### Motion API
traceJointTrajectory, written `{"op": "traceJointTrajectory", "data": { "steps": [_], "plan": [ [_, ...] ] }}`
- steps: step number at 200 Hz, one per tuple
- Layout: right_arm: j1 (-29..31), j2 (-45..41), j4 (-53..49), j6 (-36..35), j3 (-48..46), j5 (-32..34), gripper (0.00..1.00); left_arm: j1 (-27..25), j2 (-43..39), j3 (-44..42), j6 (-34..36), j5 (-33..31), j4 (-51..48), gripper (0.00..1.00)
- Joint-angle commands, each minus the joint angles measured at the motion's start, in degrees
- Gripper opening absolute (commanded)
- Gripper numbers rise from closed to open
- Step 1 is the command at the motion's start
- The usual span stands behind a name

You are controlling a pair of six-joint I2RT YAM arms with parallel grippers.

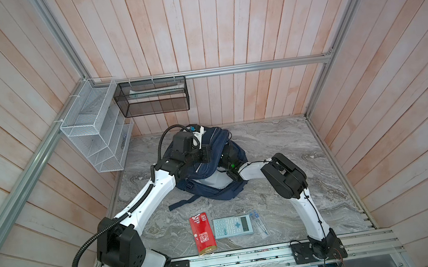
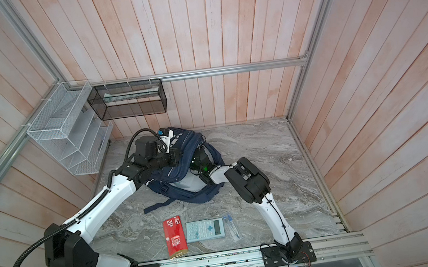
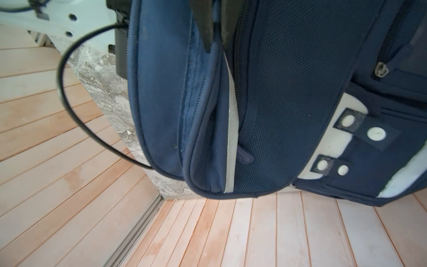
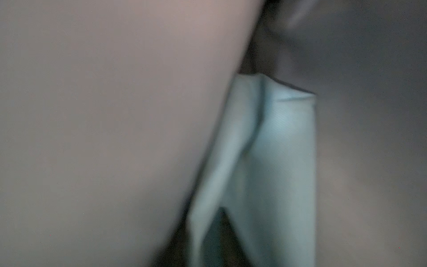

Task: Pack the student bag
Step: 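Push the light blue pouch down into the bag and open the right gripper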

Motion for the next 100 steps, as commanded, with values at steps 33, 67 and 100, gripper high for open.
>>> {"op": "traceJointTrajectory", "data": {
  "steps": [33,67,100],
  "plan": [
    [-3.65,-20.47,-17.01,-14.72,-15.24,-2.7,0.73,0.39,-3.89,-6.22,-3.56,1.46,10.41,0.0],
    [-7.06,-26.36,-24.06,-18.9,-20.96,-8.09,0.76,0.45,-3.37,-7.57,-4.6,2.12,11.3,0.0],
    [-8.52,-35.23,-35.89,-26.2,-26.25,-5.49,0.78,0.4,-3.25,-8.82,-6.53,3.54,12.44,0.0]
  ]
}}
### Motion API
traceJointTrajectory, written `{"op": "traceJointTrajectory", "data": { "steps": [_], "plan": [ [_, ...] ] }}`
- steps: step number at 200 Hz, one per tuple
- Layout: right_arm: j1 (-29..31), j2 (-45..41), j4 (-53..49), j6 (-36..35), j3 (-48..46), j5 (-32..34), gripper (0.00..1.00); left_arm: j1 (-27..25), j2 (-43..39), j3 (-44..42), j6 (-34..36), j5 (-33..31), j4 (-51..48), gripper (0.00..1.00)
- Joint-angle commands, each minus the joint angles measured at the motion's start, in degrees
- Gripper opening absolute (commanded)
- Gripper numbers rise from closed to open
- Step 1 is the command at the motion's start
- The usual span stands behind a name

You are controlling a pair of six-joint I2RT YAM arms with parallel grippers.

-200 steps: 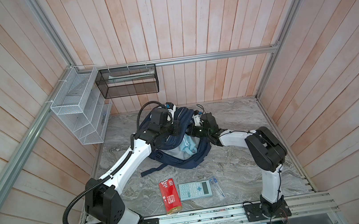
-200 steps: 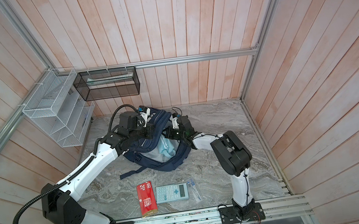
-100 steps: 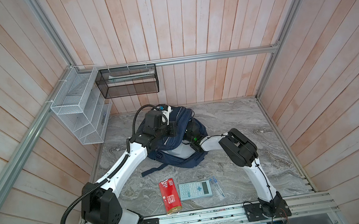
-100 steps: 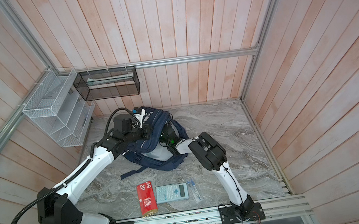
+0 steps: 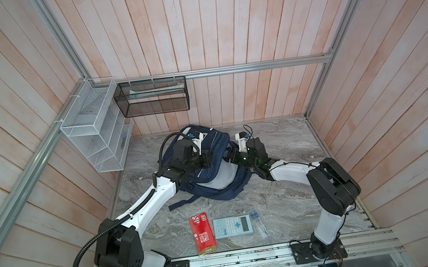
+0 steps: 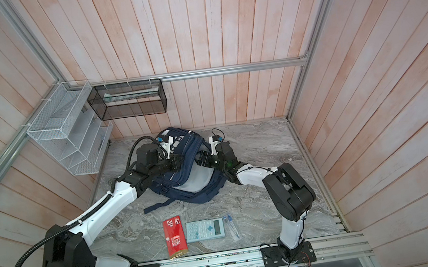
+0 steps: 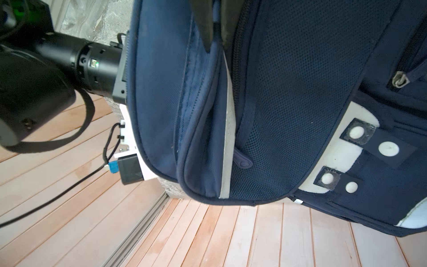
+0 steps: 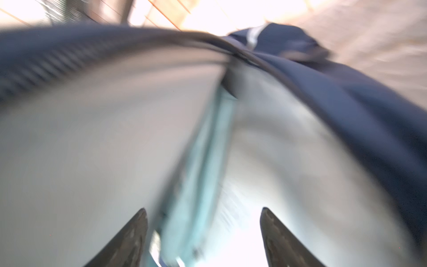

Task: Pack the student bag
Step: 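Push the light blue pouch down into the bag and open the right gripper, then move the right gripper to the clear compass case and grasp it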

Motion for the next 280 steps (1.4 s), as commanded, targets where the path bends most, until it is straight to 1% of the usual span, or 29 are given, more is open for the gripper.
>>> {"op": "traceJointTrajectory", "data": {
  "steps": [1,15,19,27,30,32,44,60,74,91,110,118,131,138,149,174,200,225,237,251,261,280],
  "plan": [
    [-0.17,-5.73,-14.07,-7.96,-3.67,0.74,0.78,0.26,-1.7,-0.63,-2.32,1.91,3.94,0.0],
    [-0.08,-11.53,-19.36,-12.15,-7.05,3.39,0.79,0.31,-1.56,-1.3,-2.73,1.92,3.81,0.0],
    [-0.14,-13.34,-21.06,-13.01,-8.22,4.55,0.82,0.27,-1.55,-1.53,-2.77,1.99,3.81,0.0],
    [-0.05,-16.75,-24.55,-14.75,-10.2,6.74,0.88,0.26,-1.6,-2.17,-2.99,1.98,4.06,0.0],
    [0.0,-18.08,-26.07,-15.49,-10.71,7.2,0.96,0.26,-1.63,-2.41,-3.14,1.94,4.17,0.0],
    [0.01,-18.86,-27.13,-16.02,-11.16,7.63,0.98,0.31,-1.72,-2.53,-3.23,1.89,4.3,0.0],
    [0.0,-23.04,-34.36,-18.2,-12.84,9.61,0.98,0.24,-2.02,-3.37,-3.67,2.13,4.77,0.0],
    [0.67,-28.72,-39.35,-19.24,-17.17,9.31,0.98,0.22,-2.68,-4.73,-4.0,2.07,5.08,0.0],
    [2.31,-33.16,-42.81,-18.13,-20.97,9.65,0.98,0.2,-3.44,-5.72,-4.14,0.71,4.91,0.0],
    [6.58,-36.78,-45.2,-13.85,-25.21,11.53,0.97,0.28,-3.93,-6.98,-5.12,-0.78,5.15,0.0],
    [12.44,-38.89,-45.63,-9.72,-28.56,11.67,0.9,0.24,-3.65,-7.47,-6.14,0.16,5.46,0.0],
    [14.95,-39.72,-45.57,-7.95,-29.65,11.91,0.83,0.18,-3.89,-7.89,-6.65,0.2,5.98,0.0],
    [19.41,-40.78,-45.27,-5.21,-31.2,12.72,0.77,0.24,-4.67,-9.51,-7.59,-0.52,7.21,0.0],
    [22.37,-41.4,-45.64,-2.85,-32.0,14.4,0.75,0.18,-5.01,-9.91,-7.76,-0.82,7.53,0.0],
    [25.45,-41.57,-46.29,-0.47,-32.9,15.48,0.73,0.25,-4.9,-9.98,-7.66,-1.07,6.98,0.0],
    [30.78,-39.63,-48.45,5.3,-34.62,20.15,0.65,0.18,-4.88,-10.16,-7.65,-1.24,6.36,0.0],
    [32.65,-35.99,-49.38,7.31,-33.9,22.78,0.59,0.19,-5.55,-10.18,-7.44,-1.71,6.2,0.0],
    [33.19,-32.94,-50.14,9.43,-33.59,25.04,0.5,0.2,-5.94,-10.33,-7.17,-1.93,5.66,0.0],
    [33.15,-31.74,-51.9,10.77,-33.14,25.8,0.5,0.24,-5.9,-10.34,-6.96,-1.94,5.38,0.0],
    [33.21,-32.66,-50.77,10.4,-33.13,25.02,0.49,0.19,-5.72,-10.42,-7.0,-1.83,5.6,0.0],
    [33.18,-34.59,-48.86,10.43,-33.94,24.19,0.45,0.2,-5.61,-10.44,-6.96,-1.65,5.81,0.0],
    [33.17,-36.18,-48.83,12.17,-34.56,25.45,0.42,0.25,-5.5,-10.51,-7.11,-1.32,6.22,0.0]
  ]
}}
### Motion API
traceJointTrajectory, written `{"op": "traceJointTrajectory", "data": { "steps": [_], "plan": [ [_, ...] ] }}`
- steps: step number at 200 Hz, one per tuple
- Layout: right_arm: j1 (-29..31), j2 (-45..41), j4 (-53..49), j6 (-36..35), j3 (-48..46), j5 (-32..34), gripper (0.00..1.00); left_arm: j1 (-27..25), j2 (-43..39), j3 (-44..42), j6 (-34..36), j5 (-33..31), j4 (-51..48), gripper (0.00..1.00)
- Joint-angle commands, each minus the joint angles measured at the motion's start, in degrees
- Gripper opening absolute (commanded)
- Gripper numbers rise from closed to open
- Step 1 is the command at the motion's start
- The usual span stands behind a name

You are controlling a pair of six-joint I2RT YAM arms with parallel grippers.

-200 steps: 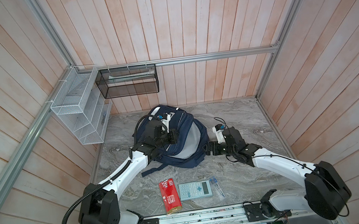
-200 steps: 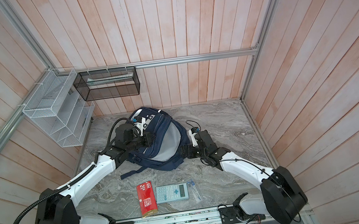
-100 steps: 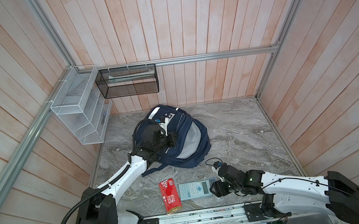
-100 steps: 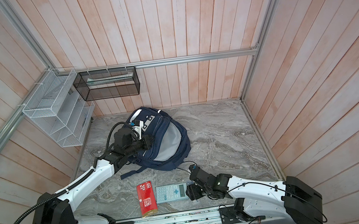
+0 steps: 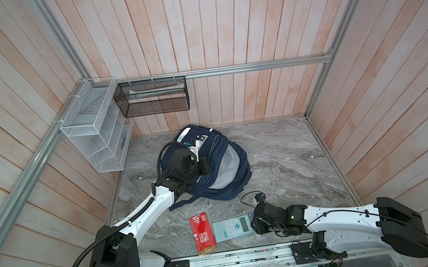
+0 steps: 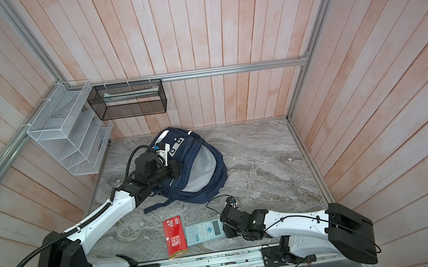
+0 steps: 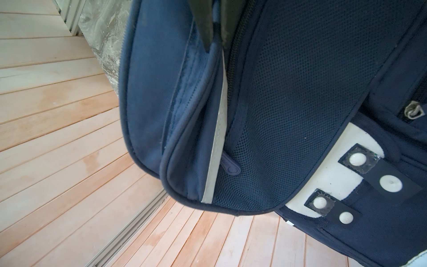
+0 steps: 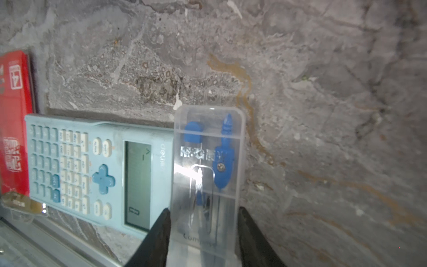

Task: Pack the student bag
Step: 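Move the right gripper to the clear compass case and grasp it, then carry the compass case into the bag opening and release it with the right gripper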

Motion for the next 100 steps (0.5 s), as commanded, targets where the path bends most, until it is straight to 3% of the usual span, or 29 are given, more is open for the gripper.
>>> {"op": "traceJointTrajectory", "data": {
  "steps": [1,28,57,65,81,100],
  "plan": [
    [0.35,-0.39,-5.42,2.32,-2.75,2.24,0.42,0.3,-1.33,-1.24,-0.73,-0.7,-0.4,0.0],
    [0.4,-2.55,-12.15,3.69,-0.96,5.53,0.42,0.24,-1.24,-1.02,-0.57,-0.55,-0.37,0.0],
    [0.06,-4.13,-8.42,3.22,-3.59,5.45,0.43,0.29,-0.98,-1.02,-0.68,-0.31,0.04,0.0],
    [-0.01,-2.9,-9.52,3.17,-3.14,5.93,0.47,0.24,-0.97,-0.98,-0.69,-0.24,-0.09,0.0],
    [-0.01,0.79,-12.34,1.94,-0.94,7.77,0.67,0.22,-1.05,-0.93,-0.62,-0.11,-0.27,0.0],
    [-0.01,6.45,-15.09,1.97,2.0,10.23,0.65,0.31,-1.0,-0.49,-0.54,-0.47,-0.39,0.0]
  ]
}}
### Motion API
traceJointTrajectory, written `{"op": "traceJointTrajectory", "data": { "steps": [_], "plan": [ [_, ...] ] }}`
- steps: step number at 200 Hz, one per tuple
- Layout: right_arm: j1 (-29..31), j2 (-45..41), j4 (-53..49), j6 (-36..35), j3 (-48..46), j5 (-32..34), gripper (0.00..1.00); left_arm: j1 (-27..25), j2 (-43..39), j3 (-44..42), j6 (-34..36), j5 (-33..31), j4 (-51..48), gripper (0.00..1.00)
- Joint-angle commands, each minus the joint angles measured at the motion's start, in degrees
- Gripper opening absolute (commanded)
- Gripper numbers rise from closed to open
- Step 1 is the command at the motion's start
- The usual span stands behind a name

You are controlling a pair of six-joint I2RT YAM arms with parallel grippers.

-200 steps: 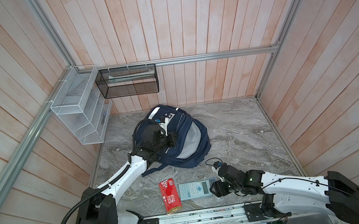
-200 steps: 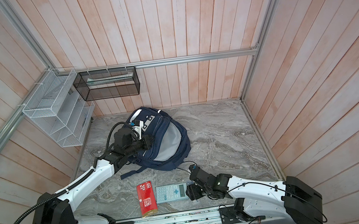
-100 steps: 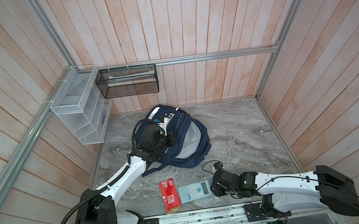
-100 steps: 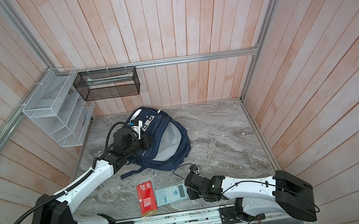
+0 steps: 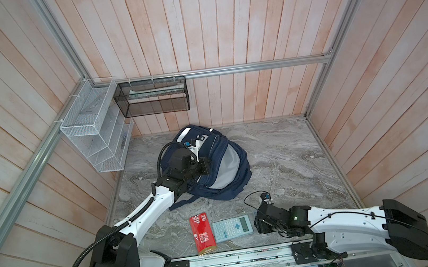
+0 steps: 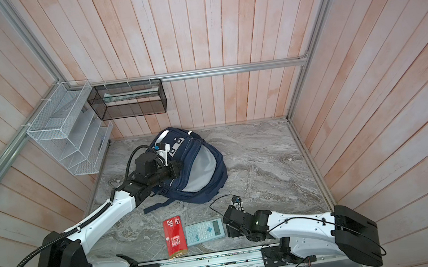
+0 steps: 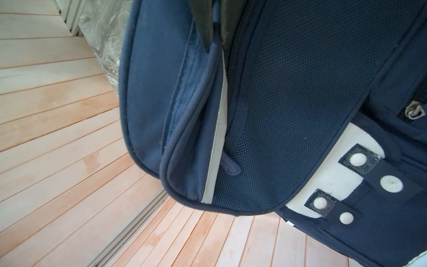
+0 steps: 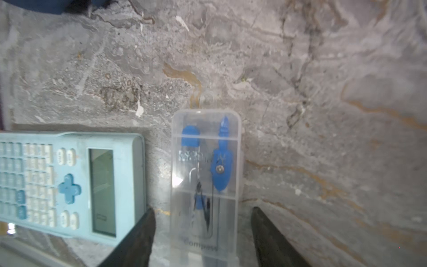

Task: Pack the student bag
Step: 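Carry the compass case into the bag opening and release it with the right gripper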

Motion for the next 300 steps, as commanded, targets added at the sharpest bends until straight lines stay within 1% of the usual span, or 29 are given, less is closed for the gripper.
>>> {"op": "traceJointTrajectory", "data": {
  "steps": [1,8,19,29,38,48,63,73,84,96,102,126,144,151,160,171,182,194,214,231,238,258,278,290,300],
  "plan": [
    [-0.21,6.65,-9.16,-0.05,1.2,3.95,0.65,0.27,-0.99,-0.49,-0.53,-0.5,-0.42,0.0],
    [-0.34,8.53,-9.88,-0.66,2.23,4.67,0.59,0.31,-0.97,-0.15,-0.49,-0.45,-0.66,0.0],
    [-1.07,9.7,-9.39,-2.26,3.32,5.03,0.47,0.3,-0.81,0.37,-0.43,-0.31,-0.94,0.0],
    [-2.69,8.66,-6.64,-4.54,3.61,4.05,0.34,0.34,-0.8,0.44,-0.38,-0.15,-0.99,0.0],
    [-4.69,6.85,-4.51,-6.66,3.71,2.55,0.26,0.36,-0.76,0.64,-0.47,0.03,-0.95,0.0],
    [-7.41,4.2,-2.66,-9.53,4.51,1.44,0.23,0.32,-0.72,0.82,-0.53,0.47,-0.88,0.0],
    [-11.15,0.3,1.03,-14.04,7.02,1.56,0.2,0.3,-0.67,0.99,-0.7,1.36,-0.45,0.0],
    [-15.0,-1.2,4.38,-17.53,9.78,-0.88,0.19,0.37,-0.47,1.24,-0.88,1.9,-0.17,0.0],
    [-19.43,-0.64,9.09,-21.0,12.87,-5.52,0.19,0.41,-0.41,1.69,-1.05,2.39,-0.07,0.0],
    [-23.85,3.42,14.05,-23.17,16.77,-11.08,0.18,0.4,-0.28,2.22,-1.23,2.88,0.19,0.0],
    [-25.21,6.59,15.35,-24.27,19.71,-12.53,0.17,0.49,-0.28,2.49,-1.38,3.2,0.28,0.0],
    [-25.88,20.74,16.66,-28.97,34.13,-12.94,0.17,1.25,0.03,3.79,-1.92,4.97,-0.15,0.0],
    [-26.48,32.27,19.16,-30.18,43.68,-15.92,0.17,1.89,0.05,4.3,-2.45,5.16,-0.11,0.0],
    [-26.7,36.54,19.75,-31.76,47.59,-18.63,0.17,2.06,0.16,4.52,-2.63,5.15,-0.09,0.0],
    [-26.92,41.68,20.37,-31.32,52.04,-19.55,0.2,2.32,0.42,4.92,-2.87,5.24,-0.28,0.0],
    [-27.36,46.99,21.27,-30.31,56.67,-23.09,0.27,2.36,0.81,5.12,-2.95,5.52,-0.45,0.0],
    [-27.19,50.49,21.99,-29.0,59.72,-23.53,0.43,2.45,1.12,5.22,-3.0,5.6,-0.51,0.0],
    [-27.15,51.97,23.52,-27.5,60.77,-24.56,0.54,2.43,1.38,4.9,-2.99,5.42,-0.6,0.0],
    [-27.04,51.03,26.56,-26.51,59.19,-26.3,0.64,2.41,1.96,3.94,-3.16,5.4,0.13,0.0],
    [-26.92,47.99,26.06,-26.25,56.41,-25.95,0.74,2.48,2.66,2.89,-3.68,5.68,1.22,0.0],
    [-27.02,46.05,26.21,-26.11,54.18,-25.72,0.76,2.47,2.88,2.52,-3.98,5.83,1.78,0.0],
    [-26.95,39.02,26.02,-26.18,46.09,-24.35,0.77,2.43,3.28,2.16,-4.15,5.8,2.48,0.0],
    [-26.3,30.39,25.95,-27.92,35.19,-22.53,0.77,2.45,3.66,2.24,-3.78,5.49,2.35,0.0],
    [-24.9,25.65,22.72,-29.51,30.69,-19.05,0.78,2.5,3.85,2.05,-3.73,5.35,2.38,0.0],
    [-22.8,21.76,19.18,-30.17,28.17,-14.84,0.8,2.51,3.94,1.51,-3.99,5.04,2.74,0.0]
  ]
}}
